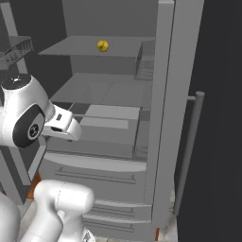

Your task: Retrieve a lemon from the fridge and place it on the cutting board with the fish.

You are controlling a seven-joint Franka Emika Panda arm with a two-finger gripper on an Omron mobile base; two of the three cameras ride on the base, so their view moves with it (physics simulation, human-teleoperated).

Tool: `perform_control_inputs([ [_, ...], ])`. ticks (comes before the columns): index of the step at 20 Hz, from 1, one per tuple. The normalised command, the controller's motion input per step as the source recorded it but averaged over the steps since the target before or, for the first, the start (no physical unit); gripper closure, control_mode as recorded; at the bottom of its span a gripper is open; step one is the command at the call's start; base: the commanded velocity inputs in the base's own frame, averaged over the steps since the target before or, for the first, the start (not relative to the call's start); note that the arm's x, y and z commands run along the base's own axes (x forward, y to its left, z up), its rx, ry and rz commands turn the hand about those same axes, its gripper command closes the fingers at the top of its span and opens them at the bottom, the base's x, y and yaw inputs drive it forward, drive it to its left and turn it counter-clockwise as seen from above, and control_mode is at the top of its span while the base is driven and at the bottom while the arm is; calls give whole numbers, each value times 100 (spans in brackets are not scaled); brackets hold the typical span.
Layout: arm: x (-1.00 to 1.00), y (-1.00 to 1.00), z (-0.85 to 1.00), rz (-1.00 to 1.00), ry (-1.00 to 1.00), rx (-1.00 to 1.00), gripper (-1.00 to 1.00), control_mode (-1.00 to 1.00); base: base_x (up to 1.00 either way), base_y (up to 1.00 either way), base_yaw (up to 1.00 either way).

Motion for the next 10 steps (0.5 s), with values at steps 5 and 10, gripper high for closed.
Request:
perform_control_inputs([
  [5, 0, 0, 0, 2, 0, -6, -100, -100, 0, 0, 0],
  [10, 0, 0, 0, 0, 0, -3, -100, -100, 0, 0, 0],
])
